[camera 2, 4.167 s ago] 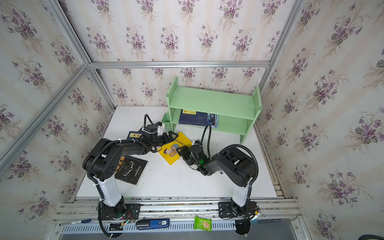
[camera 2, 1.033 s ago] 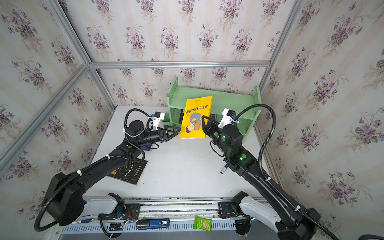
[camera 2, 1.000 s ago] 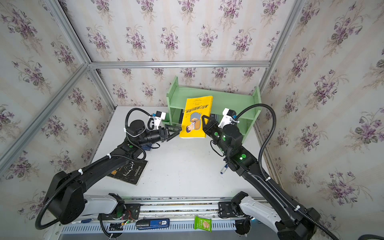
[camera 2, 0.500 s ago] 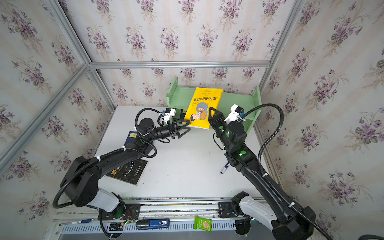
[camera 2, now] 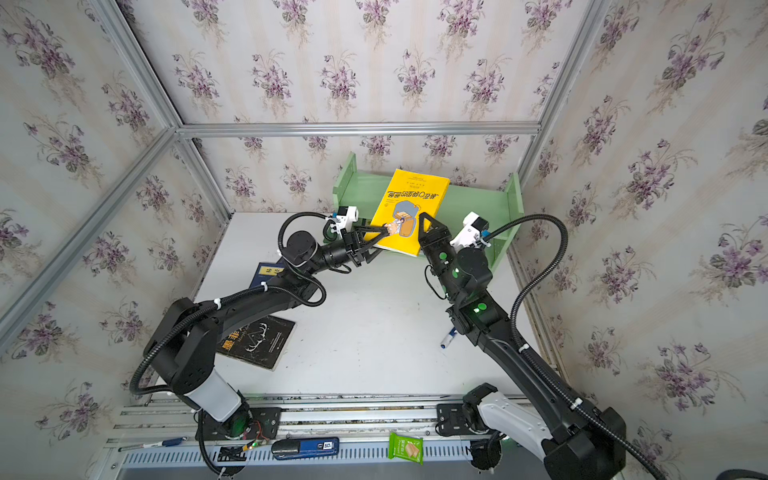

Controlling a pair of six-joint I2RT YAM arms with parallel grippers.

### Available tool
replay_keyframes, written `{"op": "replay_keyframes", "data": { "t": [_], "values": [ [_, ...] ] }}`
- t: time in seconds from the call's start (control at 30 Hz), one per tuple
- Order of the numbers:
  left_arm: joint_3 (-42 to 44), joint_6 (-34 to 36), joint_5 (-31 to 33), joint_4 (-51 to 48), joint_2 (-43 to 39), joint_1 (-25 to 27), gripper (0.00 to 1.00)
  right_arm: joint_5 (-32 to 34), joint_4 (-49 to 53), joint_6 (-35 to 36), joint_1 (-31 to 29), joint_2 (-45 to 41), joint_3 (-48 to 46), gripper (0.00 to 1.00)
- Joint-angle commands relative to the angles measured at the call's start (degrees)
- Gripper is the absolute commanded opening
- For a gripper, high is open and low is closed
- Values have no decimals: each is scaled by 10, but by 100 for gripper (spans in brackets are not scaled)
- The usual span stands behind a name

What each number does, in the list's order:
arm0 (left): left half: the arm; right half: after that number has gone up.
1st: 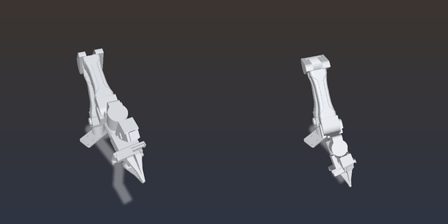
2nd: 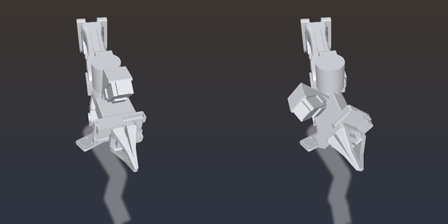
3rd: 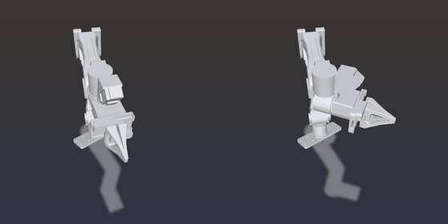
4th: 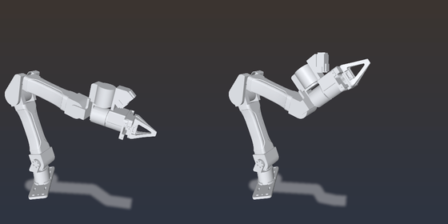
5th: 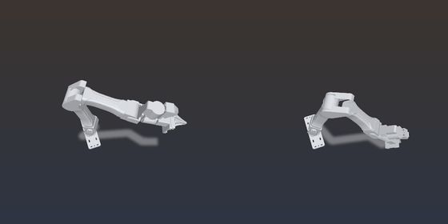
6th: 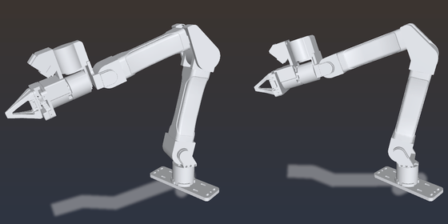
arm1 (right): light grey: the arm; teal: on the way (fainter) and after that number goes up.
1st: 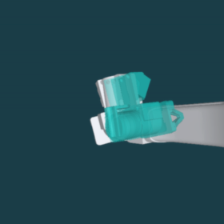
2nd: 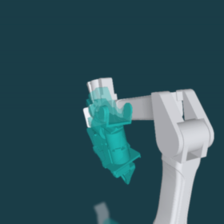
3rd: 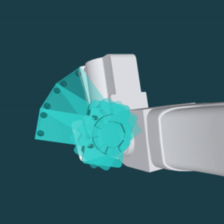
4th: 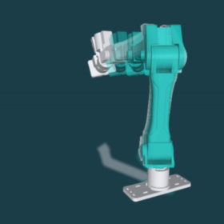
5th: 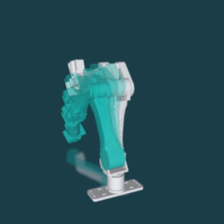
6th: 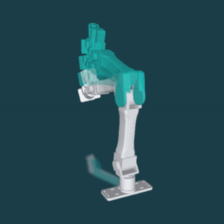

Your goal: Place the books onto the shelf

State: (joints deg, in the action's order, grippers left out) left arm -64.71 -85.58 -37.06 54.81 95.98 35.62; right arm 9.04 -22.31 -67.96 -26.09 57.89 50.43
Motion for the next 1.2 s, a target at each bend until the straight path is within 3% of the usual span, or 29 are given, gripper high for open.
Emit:
{"op": "replay_keyframes", "data": {
  "t": [0.0, 0.13, 0.27, 0.43, 0.57, 0.77, 0.87, 1.17],
  "values": [
    [-9, -7, -2, 34, 2, 1, 32, -9, -70, -8, 0, 5, -1, 21],
    [-19, 18, -12, 16, 1, 0, 22, -34, -49, 1, 3, 5, 6, 24],
    [-38, 67, -62, -38, -9, -6, 15, -117, 2, 28, 31, 2, 25, 41],
    [-41, 122, -146, -82, -37, -28, 14, -354, 16, 13, 136, 24, 43, 73],
    [-22, 123, -225, -87, -60, -52, 13, -512, -34, -22, 207, 49, 36, 86],
    [5, 152, -276, -135, -97, -88, 13, -631, 32, 47, 235, 49, 68, 83],
    [6, 195, -282, -192, -111, -97, 14, -656, 77, 78, 236, 51, 86, 77],
    [-20, 275, -309, -293, -130, -100, 14, -691, 77, 68, 243, 89, 105, 56]
  ]
}}
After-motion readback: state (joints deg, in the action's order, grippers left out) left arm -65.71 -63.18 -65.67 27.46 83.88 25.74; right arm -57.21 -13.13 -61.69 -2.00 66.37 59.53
